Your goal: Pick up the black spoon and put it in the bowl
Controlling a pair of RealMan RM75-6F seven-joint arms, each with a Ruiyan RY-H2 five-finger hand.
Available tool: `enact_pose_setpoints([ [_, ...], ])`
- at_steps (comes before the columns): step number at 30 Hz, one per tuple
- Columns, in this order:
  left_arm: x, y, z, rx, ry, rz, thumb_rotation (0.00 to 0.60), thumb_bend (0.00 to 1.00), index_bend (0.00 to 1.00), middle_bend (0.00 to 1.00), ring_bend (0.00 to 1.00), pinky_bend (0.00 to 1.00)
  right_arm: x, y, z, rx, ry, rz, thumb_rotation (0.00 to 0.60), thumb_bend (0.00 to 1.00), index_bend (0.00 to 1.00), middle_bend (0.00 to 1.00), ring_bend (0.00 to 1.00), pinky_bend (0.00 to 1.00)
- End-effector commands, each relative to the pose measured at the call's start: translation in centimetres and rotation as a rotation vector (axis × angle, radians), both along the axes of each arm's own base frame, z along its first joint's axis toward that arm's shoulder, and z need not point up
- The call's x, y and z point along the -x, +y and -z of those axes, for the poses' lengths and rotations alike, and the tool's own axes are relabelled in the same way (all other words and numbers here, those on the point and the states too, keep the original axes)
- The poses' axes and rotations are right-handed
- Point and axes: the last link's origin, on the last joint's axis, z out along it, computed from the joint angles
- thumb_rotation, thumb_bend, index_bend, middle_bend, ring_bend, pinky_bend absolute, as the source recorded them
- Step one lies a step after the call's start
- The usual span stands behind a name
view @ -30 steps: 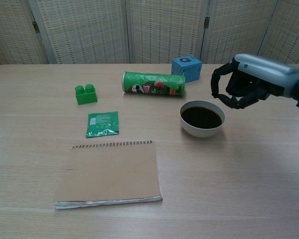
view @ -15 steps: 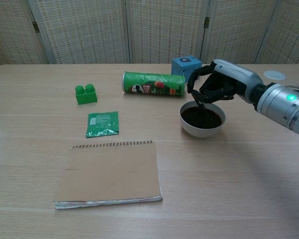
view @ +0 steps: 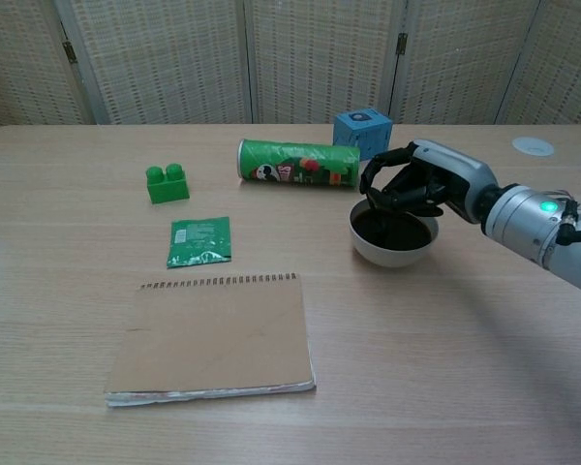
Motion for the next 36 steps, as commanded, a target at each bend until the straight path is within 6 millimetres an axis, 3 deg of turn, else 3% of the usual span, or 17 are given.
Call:
enact_pose_setpoints([
  [1,0.0,0.0,0.1,0.002,0.0,0.0,0.6,0.17,0.2,0.15,0.1,0.15,0.6,0.2,-0.2,0.003,0.013,0.004,0.6,0.41,0.64,1.0,1.0,1.0],
  [10,0.0,0.0,0.2,0.01,0.0,0.002,0.6,0.17,0.2,0.15,0.1,0.15,2.1,-0.6,-1.0,0.029,0.062,0.03,0.6,0.41,0.64,1.0,1.0,1.0],
  [18,0.3,-0.1,0.3,0.012,0.006,-0.016,0.6,0.17,0.2,0.15,0.1,0.15,1.0,-1.9,0.0,0.031,0.07,0.032,0.6,0.41,0.64,1.0,1.0,1.0],
  [28,0.5,-0.3,0.2,0.012,0.009,-0.028,0.6,0.17,0.2,0.15,0.1,0.15,-0.9,-1.4,1.5,0.004,0.055,-0.028,0.6,0.41,0.64,1.0,1.0,1.0],
  [36,0.5,-0.4,0.2,0.011,0.009,-0.025,0.6,0.17,0.2,0.15,0.1,0.15,0.2,-0.1,0.8,-0.016,0.068,-0.054,0.6,0.41,0.64,1.0,1.0,1.0],
])
